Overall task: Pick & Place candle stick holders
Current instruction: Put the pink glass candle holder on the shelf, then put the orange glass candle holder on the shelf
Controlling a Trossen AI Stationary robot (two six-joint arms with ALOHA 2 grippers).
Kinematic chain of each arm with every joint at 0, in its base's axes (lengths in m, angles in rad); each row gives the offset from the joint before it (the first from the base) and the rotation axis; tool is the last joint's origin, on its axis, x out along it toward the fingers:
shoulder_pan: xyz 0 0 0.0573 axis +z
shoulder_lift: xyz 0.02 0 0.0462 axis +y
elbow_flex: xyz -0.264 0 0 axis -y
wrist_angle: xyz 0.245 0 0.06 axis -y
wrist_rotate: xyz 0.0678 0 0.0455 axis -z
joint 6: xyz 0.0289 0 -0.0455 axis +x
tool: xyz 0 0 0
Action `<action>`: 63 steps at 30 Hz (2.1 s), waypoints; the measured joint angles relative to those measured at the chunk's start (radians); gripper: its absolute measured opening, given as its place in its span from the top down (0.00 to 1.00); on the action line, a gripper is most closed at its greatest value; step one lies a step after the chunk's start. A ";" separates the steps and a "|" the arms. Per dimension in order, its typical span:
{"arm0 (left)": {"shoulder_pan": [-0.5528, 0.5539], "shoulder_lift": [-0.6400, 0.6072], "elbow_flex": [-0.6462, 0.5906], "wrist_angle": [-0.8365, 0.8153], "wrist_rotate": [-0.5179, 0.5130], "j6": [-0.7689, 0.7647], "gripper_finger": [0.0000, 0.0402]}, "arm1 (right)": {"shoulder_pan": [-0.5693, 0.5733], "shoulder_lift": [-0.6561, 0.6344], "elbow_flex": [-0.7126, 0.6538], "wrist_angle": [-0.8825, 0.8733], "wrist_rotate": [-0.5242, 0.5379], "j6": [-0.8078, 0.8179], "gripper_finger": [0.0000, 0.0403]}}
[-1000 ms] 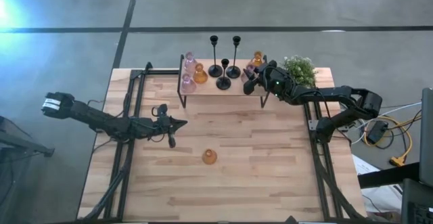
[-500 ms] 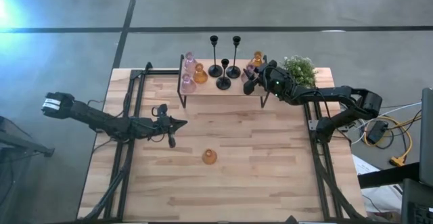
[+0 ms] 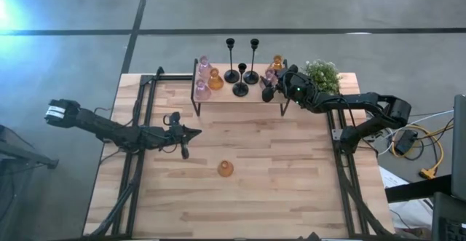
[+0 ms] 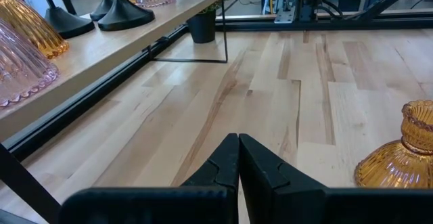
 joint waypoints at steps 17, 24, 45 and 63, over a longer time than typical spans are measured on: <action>0.000 0.000 0.000 0.000 0.000 0.000 0.97 | 0.000 -0.024 0.000 -0.038 -0.001 0.009 0.18; 0.000 0.000 0.000 0.000 0.000 0.000 0.97 | 0.009 -0.089 0.000 -0.130 -0.001 0.027 0.19; 0.000 0.000 0.000 0.000 0.000 0.000 0.97 | 0.143 -0.359 -0.001 -0.419 -0.008 0.204 0.19; 0.000 0.000 0.000 0.000 0.000 0.000 0.97 | 0.354 -0.696 -0.002 -0.656 -0.185 0.196 0.19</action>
